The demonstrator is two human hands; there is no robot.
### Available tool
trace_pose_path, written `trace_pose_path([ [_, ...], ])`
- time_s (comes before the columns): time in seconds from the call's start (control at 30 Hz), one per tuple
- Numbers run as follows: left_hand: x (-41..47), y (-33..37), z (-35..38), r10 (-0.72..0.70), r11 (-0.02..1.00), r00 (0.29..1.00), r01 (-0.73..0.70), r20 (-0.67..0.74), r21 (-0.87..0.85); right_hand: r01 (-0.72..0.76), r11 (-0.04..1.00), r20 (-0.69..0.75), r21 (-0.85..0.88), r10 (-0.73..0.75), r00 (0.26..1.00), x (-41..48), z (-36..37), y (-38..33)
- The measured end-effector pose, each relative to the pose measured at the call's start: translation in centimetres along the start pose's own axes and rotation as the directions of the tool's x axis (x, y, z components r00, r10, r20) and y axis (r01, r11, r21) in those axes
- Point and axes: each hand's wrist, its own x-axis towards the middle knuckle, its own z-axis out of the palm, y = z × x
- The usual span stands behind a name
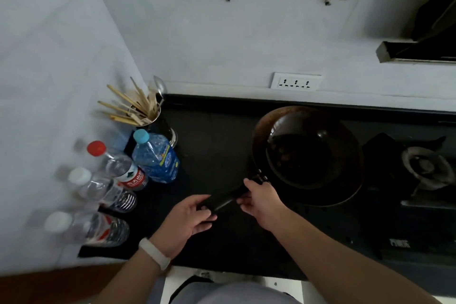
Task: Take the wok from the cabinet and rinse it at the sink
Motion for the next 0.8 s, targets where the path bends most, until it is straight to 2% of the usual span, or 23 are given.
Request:
trace_pose_path([
  [0.17,1.2,2.5,-0.5,0.076,0.997,0.997,-0.076,-0.032,0.011,-0.014,0.991,-0.04,0.133,0.02,0.999,0.4,2.0,-1.5],
  [0.33,2.7,4.5,-1.5,0.106,0.991,0.994,-0.106,0.0,0.087,0.0,0.984,-0.085,0.178,0.015,0.996,0.8,3.2,-2.3],
  [0.57,3.5,5.3,-3.1,0.139,0.942,0.982,-0.172,0.13,0.289,-0.042,0.98,-0.077,0.192,0.057,0.995,-0.7,3.4,-3.1],
  [0.63,3.7,5.4,-3.7,0.17,0.875,0.967,-0.236,0.189,0.422,-0.055,0.988,-0.068,0.141,0.065,0.996,-1.5,2.8,-3.2],
  [0.7,3.7,5.7,-4.3,0.261,0.728,0.932,-0.362,0.253,0.583,-0.041,0.998,-0.081,0.041,0.044,0.996,-3.0,2.3,-3.5],
  [0.8,3.6,7.1,-4.3,0.409,0.542,0.859,-0.5,0.307,0.676,0.064,0.987,-0.163,-0.147,-0.088,0.983,-5.2,1.6,-3.7],
])
